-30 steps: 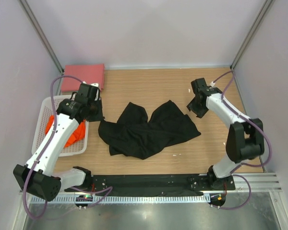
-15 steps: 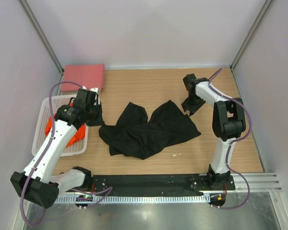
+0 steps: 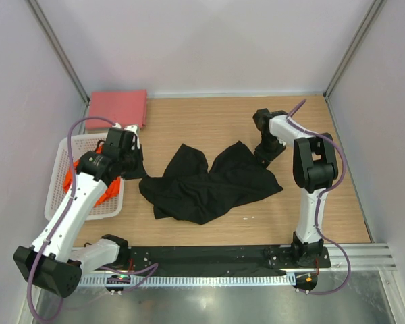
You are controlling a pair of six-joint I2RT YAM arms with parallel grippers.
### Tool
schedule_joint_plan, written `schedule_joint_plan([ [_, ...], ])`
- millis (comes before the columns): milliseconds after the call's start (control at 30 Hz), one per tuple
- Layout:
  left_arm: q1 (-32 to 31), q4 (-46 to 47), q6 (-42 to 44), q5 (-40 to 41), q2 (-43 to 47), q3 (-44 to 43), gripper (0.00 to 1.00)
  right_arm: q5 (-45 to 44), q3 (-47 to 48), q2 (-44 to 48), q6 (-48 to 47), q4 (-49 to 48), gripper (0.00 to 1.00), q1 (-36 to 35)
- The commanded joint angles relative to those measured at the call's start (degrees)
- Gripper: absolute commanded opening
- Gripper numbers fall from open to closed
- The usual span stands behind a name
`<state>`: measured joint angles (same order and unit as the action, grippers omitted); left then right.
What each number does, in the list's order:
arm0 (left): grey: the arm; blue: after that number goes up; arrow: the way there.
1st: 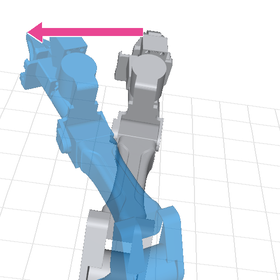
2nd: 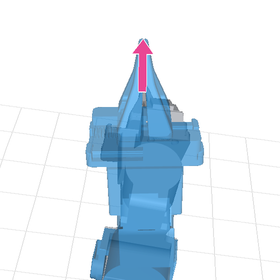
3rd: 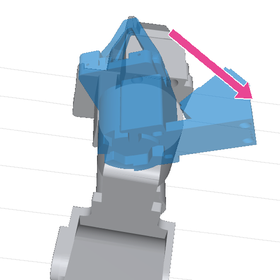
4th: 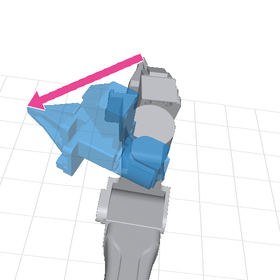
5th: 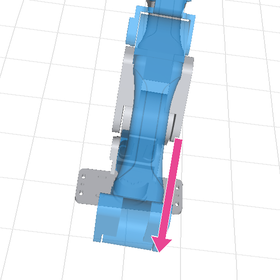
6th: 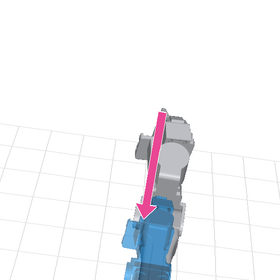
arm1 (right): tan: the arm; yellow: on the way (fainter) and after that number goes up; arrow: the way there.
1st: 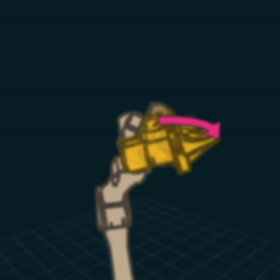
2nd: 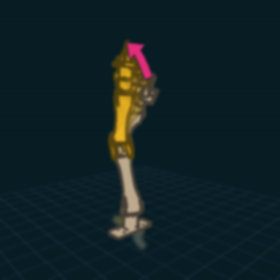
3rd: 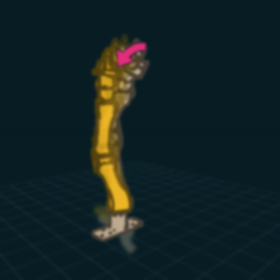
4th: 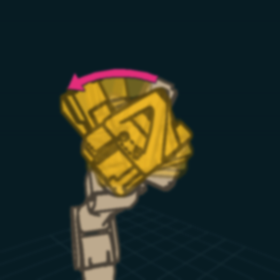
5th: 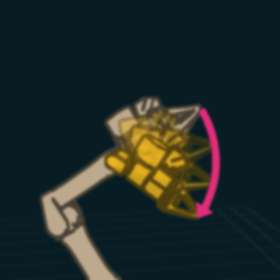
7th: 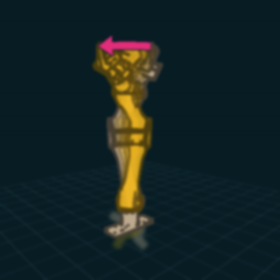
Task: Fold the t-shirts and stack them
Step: Flatten the tshirt out
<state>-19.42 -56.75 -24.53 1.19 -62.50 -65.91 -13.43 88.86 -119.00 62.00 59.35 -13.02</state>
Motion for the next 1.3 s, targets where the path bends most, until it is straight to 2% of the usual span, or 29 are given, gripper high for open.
schedule_joint_plan([
  [0,0.0,2.1,0.9,-0.8,1.1,0.3,0.0,-3.6,1.2,-1.7,1.2,0.7,0.38,-0.3],
  [200,0.1,2.0,0.7,-0.8,0.9,0.3,0.0,-4.7,2.7,-2.7,1.0,1.2,0.35,-0.2],
  [300,0.0,2.6,0.5,-0.8,1.2,0.6,0.0,-6.1,4.3,-3.8,0.9,2.8,0.27,-0.2],
  [333,0.1,3.0,0.4,-0.5,1.2,1.0,0.0,-6.7,4.7,-3.9,0.8,3.0,0.19,-0.2],
  [400,0.1,3.8,0.0,0.5,1.2,1.6,0.0,-8.3,4.8,-3.6,0.4,3.0,0.12,-0.2],
  [433,0.1,4.3,-0.2,1.6,1.1,2.0,0.0,-10.3,5.1,-3.4,0.1,3.0,0.03,-0.1],
  [467,0.0,5.2,-0.8,2.0,1.0,2.1,0.0,-11.2,5.4,-3.1,-0.2,3.3,0.01,0.0],
  [633,0.0,9.3,-0.9,2.9,0.4,0.9,0.0,-19.9,7.4,1.7,-2.8,5.6,0.01,-0.1],
  [767,0.0,11.7,-1.2,0.6,-0.3,-1.7,0.0,-19.7,5.9,7.4,-8.5,2.6,0.01,-0.1],
  [900,0.0,12.6,-3.2,-4.7,-1.3,-2.0,0.0,-19.8,2.0,10.5,-9.2,0.9,0.01,0.1],
  [967,0.0,13.9,-3.0,-4.7,-1.0,-2.0,0.0,-21.0,1.1,12.7,-9.9,0.2,0.01,0.1],
  [1067,0.1,14.5,0.0,1.2,-1.3,-5.6,0.0,-23.6,3.3,16.0,-12.3,0.2,0.01,0.1],
  [1133,0.1,15.0,1.7,5.1,-1.8,-11.2,0.0,-24.0,6.4,18.5,-15.0,-0.2,0.01,0.2],
  [1267,0.0,16.4,2.4,6.9,-0.9,-21.7,0.0,-23.4,10.8,29.6,-22.9,-1.9,0.01,0.0],
])
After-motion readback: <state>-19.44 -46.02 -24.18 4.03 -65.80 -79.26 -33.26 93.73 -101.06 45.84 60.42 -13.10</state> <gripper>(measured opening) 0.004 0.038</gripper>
